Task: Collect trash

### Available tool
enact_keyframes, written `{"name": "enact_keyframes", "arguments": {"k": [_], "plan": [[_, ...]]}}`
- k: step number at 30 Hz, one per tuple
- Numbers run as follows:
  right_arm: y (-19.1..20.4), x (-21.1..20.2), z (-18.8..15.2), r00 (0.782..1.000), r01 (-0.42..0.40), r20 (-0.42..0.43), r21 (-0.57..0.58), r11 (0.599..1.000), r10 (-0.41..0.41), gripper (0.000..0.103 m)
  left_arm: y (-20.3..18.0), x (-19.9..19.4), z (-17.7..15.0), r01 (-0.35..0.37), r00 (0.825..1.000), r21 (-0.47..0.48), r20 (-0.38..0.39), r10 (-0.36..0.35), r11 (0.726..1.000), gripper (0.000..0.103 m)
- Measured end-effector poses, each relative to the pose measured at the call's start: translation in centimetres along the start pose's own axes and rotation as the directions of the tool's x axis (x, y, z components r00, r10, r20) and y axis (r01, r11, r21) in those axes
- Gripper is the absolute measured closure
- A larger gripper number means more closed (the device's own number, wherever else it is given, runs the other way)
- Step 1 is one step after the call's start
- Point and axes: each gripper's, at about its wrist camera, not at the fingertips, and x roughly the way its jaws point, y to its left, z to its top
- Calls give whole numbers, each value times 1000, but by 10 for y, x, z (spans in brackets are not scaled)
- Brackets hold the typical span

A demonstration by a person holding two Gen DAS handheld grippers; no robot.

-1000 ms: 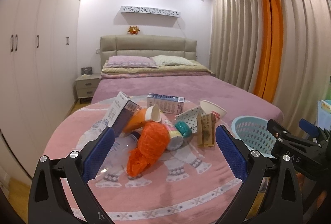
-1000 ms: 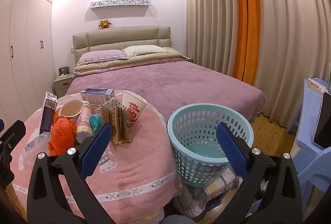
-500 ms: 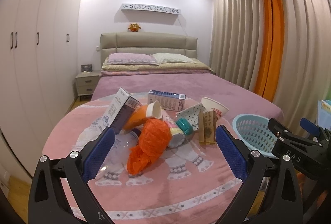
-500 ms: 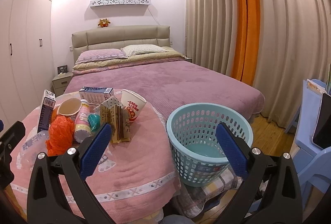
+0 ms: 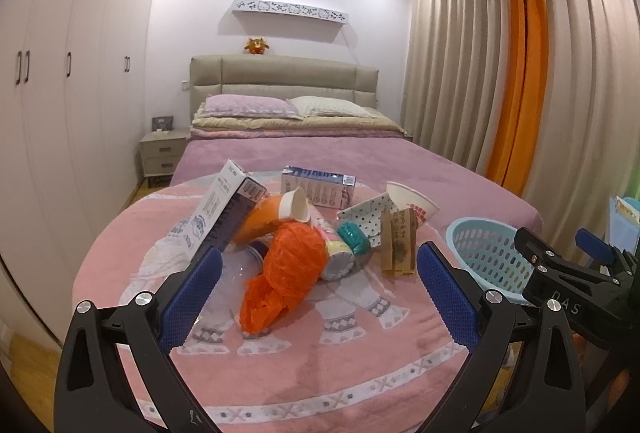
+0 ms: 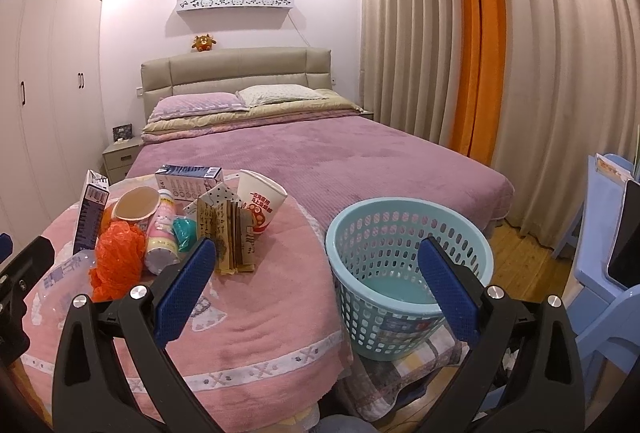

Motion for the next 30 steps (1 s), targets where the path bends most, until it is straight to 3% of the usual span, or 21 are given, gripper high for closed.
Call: {"name": "enact_keyframes", "arguments": {"k": [4,10,17,18,23,28,30], "plan": [[4,2,-2,1000,-10,2,-5,1000,10,7,8,2,-1,-26,1000,28,-6,26,999,8],[19,15,-5,999,-40,-20,-26,999,40,11,52,10,-8,-44,997,18,-68,46,999,8],[45,45,-4,991,-115,-79,-55,992,111,38,99,36,-11,-16,983,11,-181,18,1000,15],[49,51,-4,987,-133,-101,-53,990,127,43,103,41,-10,-16,981,15,-195,18,1000,18],[73,65,2,959,-228,-179,-37,973,218,44,124,76,-9,36,950,3,-310,-33,999,30],[104,68,9,926,-328,-208,-33,944,314,44,136,100,-9,106,920,-22,-377,-106,994,31],[118,72,10,903,-375,-233,-20,927,361,44,137,106,-11,126,911,-29,-393,-127,992,31]]}}
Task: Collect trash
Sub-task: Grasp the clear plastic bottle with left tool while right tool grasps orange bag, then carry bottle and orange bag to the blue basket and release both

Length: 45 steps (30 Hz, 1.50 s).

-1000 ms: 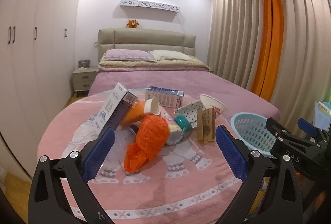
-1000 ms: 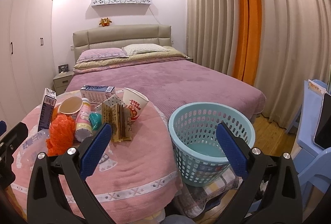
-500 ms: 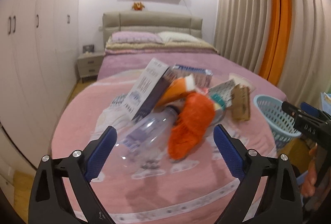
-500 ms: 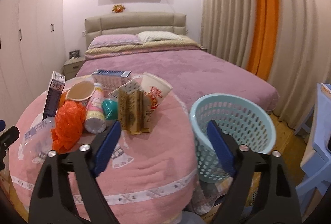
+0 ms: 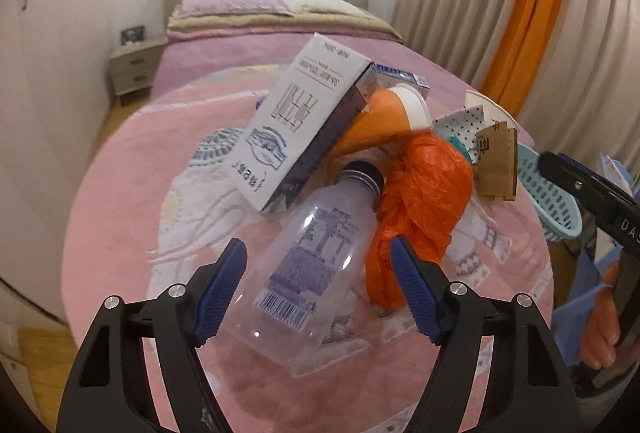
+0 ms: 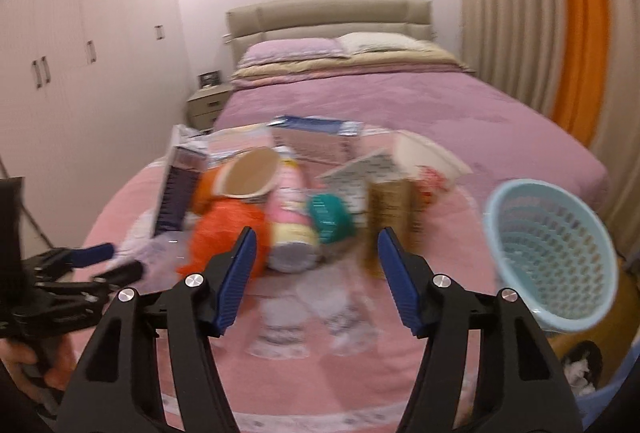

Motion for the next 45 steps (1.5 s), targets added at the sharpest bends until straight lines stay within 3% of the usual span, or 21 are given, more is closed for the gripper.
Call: {"name": "enact_keyframes", "arguments": {"k": [4,6,16,19,22,24,30,33,35,45], "plan": [[19,23,4,992,-94,-79,10,996,94,43,5,11,1,19,999,6,-47,-19,1000,33],[27,40,5,983,-129,-128,25,991,131,38,7,15,2,24,998,7,-61,-23,1000,33],[41,84,3,953,-182,-234,64,981,192,38,11,30,3,40,993,18,-113,-38,999,34],[41,94,4,935,-213,-266,106,971,235,38,8,33,3,44,992,23,-119,-41,999,35],[39,100,0,931,-204,-285,117,972,230,48,5,36,2,53,991,25,-126,-49,998,35],[37,102,-2,920,-229,-292,134,964,260,62,3,37,1,58,990,28,-132,-54,998,35],[36,92,0,927,-236,-273,114,965,258,72,-1,40,1,60,989,18,-139,-56,998,35],[29,80,2,932,-239,-251,116,964,261,73,-1,39,3,55,989,4,-135,-54,998,36],[23,73,3,935,-240,-239,119,963,263,73,-2,40,4,48,989,-5,-137,-49,999,44],[-8,35,5,953,-228,-173,136,964,249,73,-21,22,1,61,995,-24,-82,-62,998,48]]}}
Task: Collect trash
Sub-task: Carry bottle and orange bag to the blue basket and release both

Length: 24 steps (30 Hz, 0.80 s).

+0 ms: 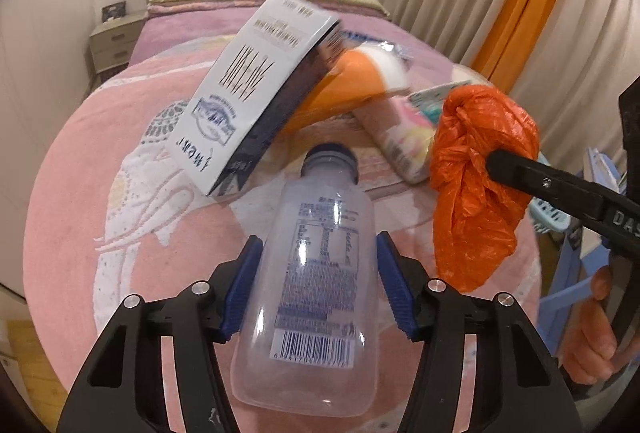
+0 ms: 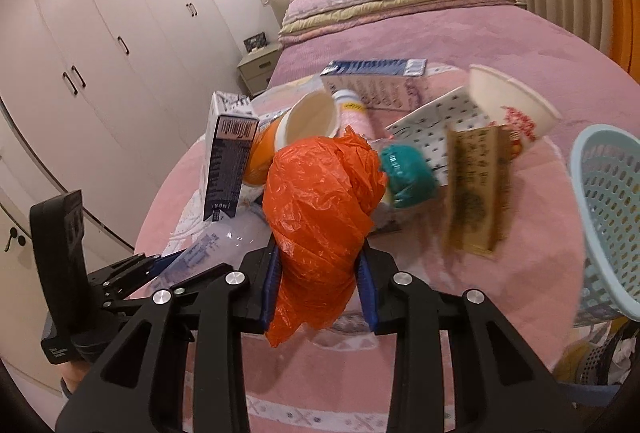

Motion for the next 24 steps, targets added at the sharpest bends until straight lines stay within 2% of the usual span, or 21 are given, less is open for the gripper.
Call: {"name": "enact_keyframes", "arguments": {"k": [5,12,15,17,24], "plan": [[-20,-23,3,1000,10,16,35,999,-11,73,-23,-15,7,40,998,13,51,-41,999,49],[-62,-79,17,990,45,129,102,994,-58,73,-70,-23,28,102,986,65,123,-109,993,49],[-87,-104,21,977,93,180,135,986,-117,73,-95,-19,42,147,978,89,137,-159,985,49],[-111,-123,21,960,150,213,169,974,-185,73,-118,-15,53,164,972,123,148,-182,979,49],[-191,-152,19,907,271,235,305,913,-348,73,-197,23,75,277,944,175,134,-302,945,49]]}}
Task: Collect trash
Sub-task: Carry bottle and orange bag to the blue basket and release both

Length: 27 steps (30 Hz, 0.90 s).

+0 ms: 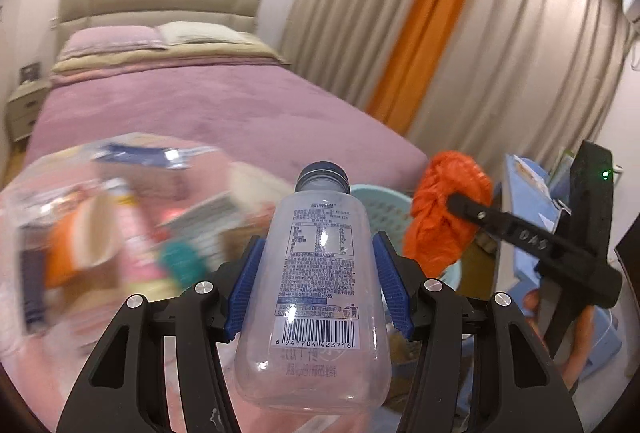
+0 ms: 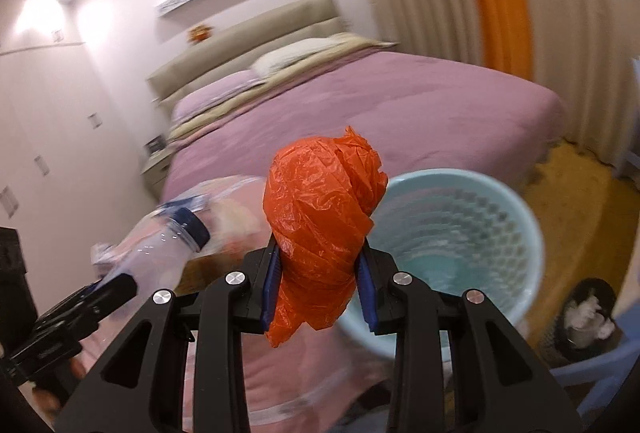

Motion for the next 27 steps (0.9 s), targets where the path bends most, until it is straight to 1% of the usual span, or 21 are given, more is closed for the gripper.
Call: {"name": "enact_keyframes", "arguments": {"k": [1,3,4,5,7,11,12,13,16,19,22,23,25,27], "plan": [[-17,3,3,999,36,5,21,999,-36,73,-12,17,4,11,1000,13,-8,-11,1000,49],[-33,8,5,997,72,6,38,997,-72,73,-27,39,9,19,1000,31,-10,-18,999,49],[-47,11,6,995,98,4,52,994,-98,73,-36,51,12,20,1000,38,-10,-19,999,49],[-55,15,7,994,113,2,61,992,-114,73,-41,57,13,23,1000,41,-11,-23,999,49],[-75,25,7,988,152,-11,79,985,-152,73,-50,83,18,42,999,38,-27,-41,998,49],[-98,49,4,979,201,-58,99,974,-196,73,-64,126,19,46,995,28,-89,-44,999,49],[-98,54,2,977,209,-69,100,973,-203,73,-65,135,17,44,994,26,-104,-41,999,49],[-102,61,-1,972,225,-87,99,969,-217,73,-66,149,14,41,991,23,-130,-38,999,49],[-108,77,-9,962,249,-137,95,964,-235,72,-65,171,4,35,982,8,-186,-33,999,49],[-111,89,-19,951,269,-183,95,958,-249,71,-64,186,-9,26,971,2,-239,-25,1000,49],[-113,98,-25,942,279,-220,96,955,-253,70,-62,193,-14,22,963,9,-268,-19,1000,49],[-114,99,-27,941,278,-226,97,956,-251,67,-62,192,-15,20,963,9,-269,-16,1000,49],[-115,99,-29,942,272,-233,105,957,-242,58,-61,189,-14,21,963,-3,-269,-21,1000,49],[-117,96,-29,943,276,-225,110,955,-246,52,-58,182,-12,33,966,-20,-254,-37,999,44]]}}
